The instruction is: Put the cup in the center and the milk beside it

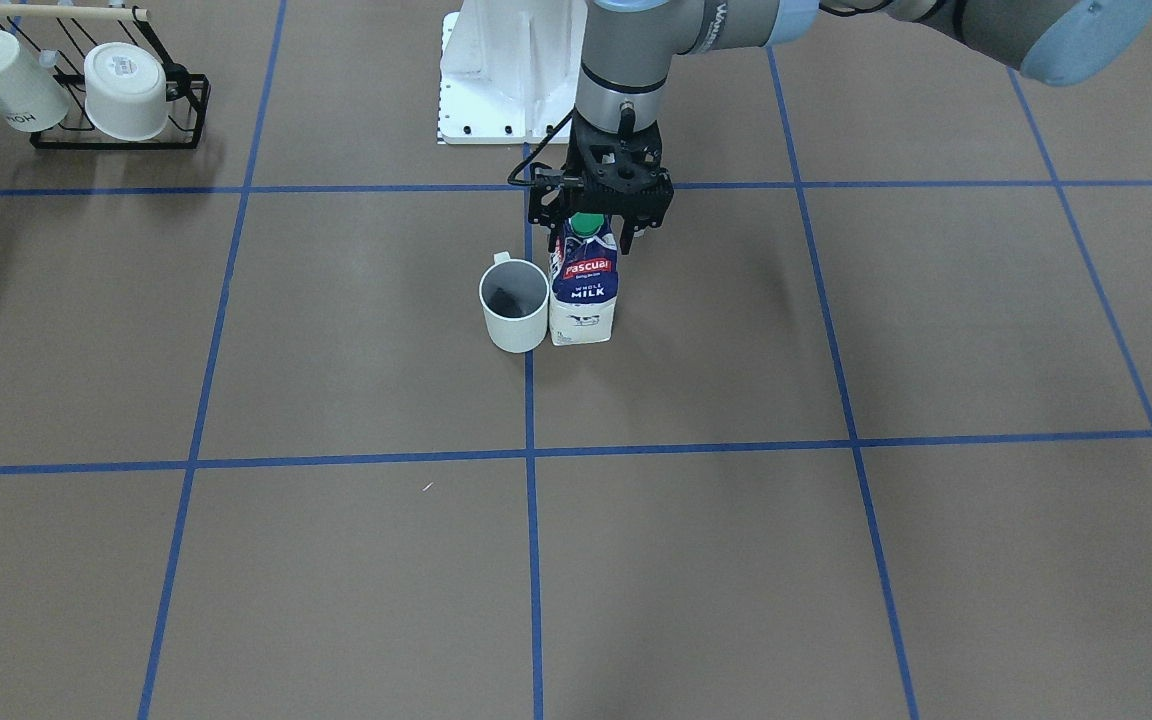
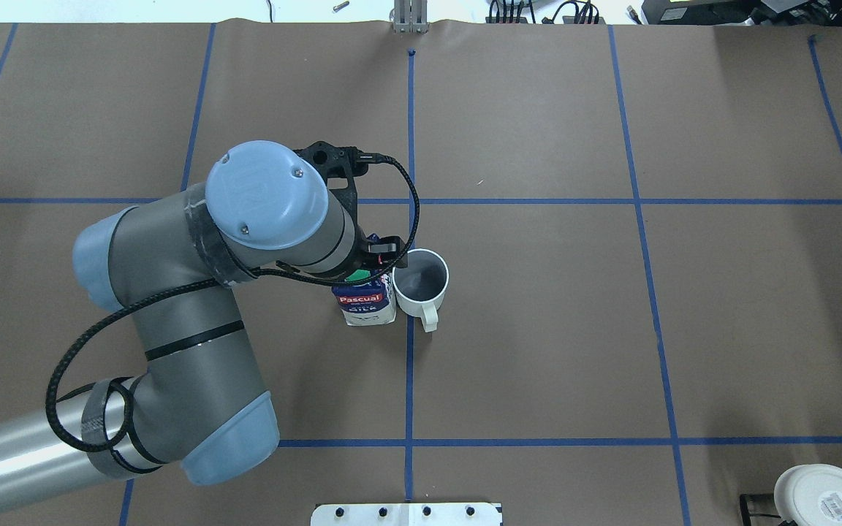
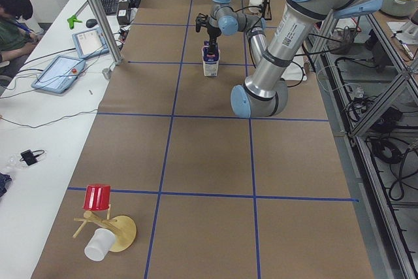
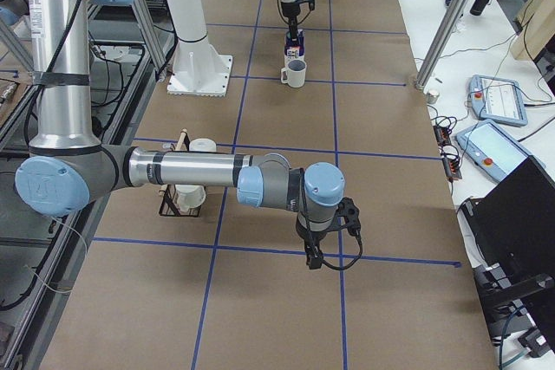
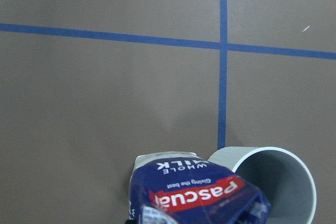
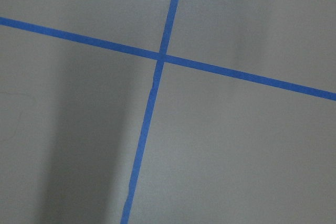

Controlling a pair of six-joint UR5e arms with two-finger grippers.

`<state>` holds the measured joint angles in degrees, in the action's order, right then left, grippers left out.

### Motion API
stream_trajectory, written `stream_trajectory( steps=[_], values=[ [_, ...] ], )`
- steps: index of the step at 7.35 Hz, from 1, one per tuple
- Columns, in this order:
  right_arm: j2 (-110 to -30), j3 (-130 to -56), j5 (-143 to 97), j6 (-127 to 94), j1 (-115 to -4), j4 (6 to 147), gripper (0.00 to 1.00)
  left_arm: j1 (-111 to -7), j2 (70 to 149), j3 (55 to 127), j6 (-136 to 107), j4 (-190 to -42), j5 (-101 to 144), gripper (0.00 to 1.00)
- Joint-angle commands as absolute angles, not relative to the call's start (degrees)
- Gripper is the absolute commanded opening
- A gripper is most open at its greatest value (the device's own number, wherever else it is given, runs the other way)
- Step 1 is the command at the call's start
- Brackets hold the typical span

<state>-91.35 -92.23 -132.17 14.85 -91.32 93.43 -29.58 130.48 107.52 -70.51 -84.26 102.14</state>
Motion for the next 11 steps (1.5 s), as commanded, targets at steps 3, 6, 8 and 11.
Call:
stream_trajectory(
  steps=[3, 6, 8, 11],
  values=[
    [-91.23, -91.59, -132.36, 15.03, -91.23, 93.43, 1.0, -50.74, 124.67, 112.23, -39.49, -76.47, 120.46, 0.99],
    [-91.58, -90.18, -132.19, 16.0, -91.32, 93.25, 1.0, -70.79, 110.78, 105.43, -1.7, -76.38, 131.97, 0.99],
    [-91.67, -89.83, -131.93, 16.08, -91.32, 92.9, 1.0, -83.08, 106.44, 91.74, 13.91, -77.95, 132.28, 0.99],
    [-92.2, -89.03, -130.61, 15.91, -91.41, 92.81, 1.0, -91.56, 99.62, 85.25, 24.57, -83.11, 132.28, 0.99]
  ],
)
